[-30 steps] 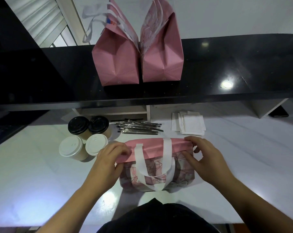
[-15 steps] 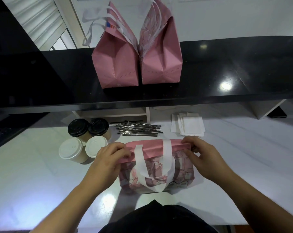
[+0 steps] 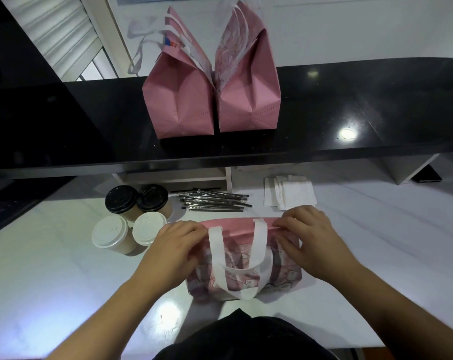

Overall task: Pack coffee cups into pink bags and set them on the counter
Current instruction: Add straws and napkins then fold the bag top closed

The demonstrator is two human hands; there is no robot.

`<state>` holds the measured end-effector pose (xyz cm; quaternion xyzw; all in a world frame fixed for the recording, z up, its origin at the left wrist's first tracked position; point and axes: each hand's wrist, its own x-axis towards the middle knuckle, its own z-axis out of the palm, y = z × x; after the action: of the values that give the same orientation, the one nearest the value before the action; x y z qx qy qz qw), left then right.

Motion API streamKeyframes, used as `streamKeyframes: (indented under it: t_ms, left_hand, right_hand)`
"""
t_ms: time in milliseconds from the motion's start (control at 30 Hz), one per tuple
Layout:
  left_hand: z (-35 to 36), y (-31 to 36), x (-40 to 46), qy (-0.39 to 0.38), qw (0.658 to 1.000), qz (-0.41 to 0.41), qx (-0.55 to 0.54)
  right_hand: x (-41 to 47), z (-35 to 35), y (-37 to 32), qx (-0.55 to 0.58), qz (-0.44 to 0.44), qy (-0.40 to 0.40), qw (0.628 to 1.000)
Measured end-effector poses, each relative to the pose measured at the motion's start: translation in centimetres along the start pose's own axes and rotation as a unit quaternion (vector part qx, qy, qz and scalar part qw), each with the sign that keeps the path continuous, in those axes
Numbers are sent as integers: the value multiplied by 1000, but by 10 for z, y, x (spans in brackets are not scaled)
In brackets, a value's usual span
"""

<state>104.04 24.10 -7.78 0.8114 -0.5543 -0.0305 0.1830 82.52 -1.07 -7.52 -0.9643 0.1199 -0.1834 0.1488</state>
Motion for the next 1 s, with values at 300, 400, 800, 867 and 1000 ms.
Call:
streamKeyframes:
  t_ms: [300, 400, 800, 867, 1000]
  left_hand:
    - [-4, 37, 38, -12, 995, 26, 99]
    - [2, 50, 52, -19, 991, 63, 121]
    - [11, 51, 60, -22, 997, 51, 52]
    - [10, 47, 55, 3, 997, 34, 64]
    - [0, 24, 42, -7, 998, -21, 62]
  right_hand:
    - [27, 0, -25, -53, -85, -62, 993]
    - [38, 1, -35, -46, -85, -77, 992]
    - [33, -13, -3, 12, 2, -138, 990]
    - [29, -15, 5, 24, 20, -140, 990]
    - [23, -16, 16, 41, 42, -144, 988]
